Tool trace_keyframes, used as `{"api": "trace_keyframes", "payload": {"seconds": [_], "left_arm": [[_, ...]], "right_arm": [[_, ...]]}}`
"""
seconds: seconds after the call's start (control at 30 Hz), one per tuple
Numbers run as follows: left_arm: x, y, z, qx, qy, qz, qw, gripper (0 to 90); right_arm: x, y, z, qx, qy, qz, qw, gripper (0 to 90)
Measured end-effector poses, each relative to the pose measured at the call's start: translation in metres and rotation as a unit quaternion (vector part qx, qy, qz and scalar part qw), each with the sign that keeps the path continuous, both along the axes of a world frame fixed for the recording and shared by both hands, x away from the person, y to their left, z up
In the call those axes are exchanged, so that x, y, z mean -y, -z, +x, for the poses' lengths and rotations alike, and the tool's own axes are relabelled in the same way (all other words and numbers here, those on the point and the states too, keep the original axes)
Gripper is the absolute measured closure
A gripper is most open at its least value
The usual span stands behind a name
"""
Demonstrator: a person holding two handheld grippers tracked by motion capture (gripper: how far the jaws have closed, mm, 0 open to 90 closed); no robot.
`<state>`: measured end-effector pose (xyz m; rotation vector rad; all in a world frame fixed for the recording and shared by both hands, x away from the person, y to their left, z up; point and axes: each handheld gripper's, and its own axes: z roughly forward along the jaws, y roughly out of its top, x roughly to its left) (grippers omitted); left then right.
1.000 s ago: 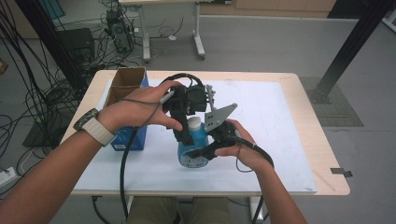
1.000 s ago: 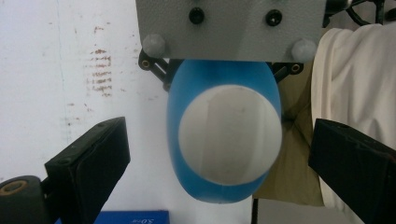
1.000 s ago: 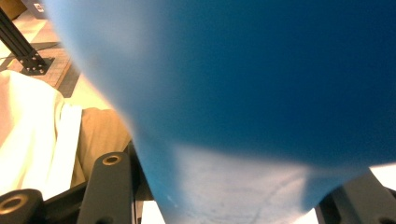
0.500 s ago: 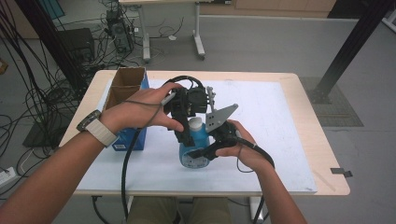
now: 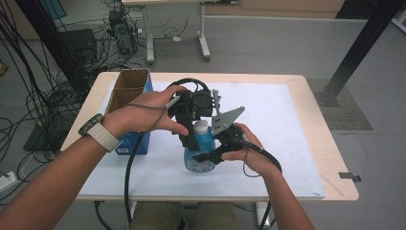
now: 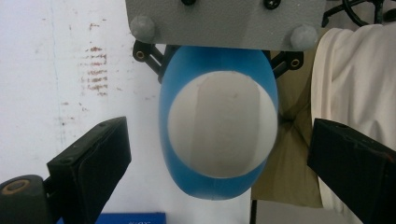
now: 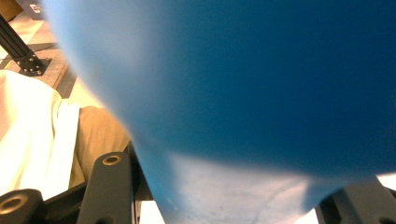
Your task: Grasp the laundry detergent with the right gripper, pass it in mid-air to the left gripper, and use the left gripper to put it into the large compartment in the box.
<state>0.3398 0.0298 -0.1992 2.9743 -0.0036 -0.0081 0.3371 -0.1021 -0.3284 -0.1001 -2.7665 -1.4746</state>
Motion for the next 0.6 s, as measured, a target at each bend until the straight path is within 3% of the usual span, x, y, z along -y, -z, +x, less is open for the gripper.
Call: {"api": "trace_keyframes", "payload": {"seconds": [0.6], "left_arm": [[0.0005,-0.0006,-0.0010,0.001,0.001,0.004,1.0000,6.7]], "right_arm": [[0.0004,0.0004,0.0003,0.001,0.003,0.001,1.0000,43.5]]}}
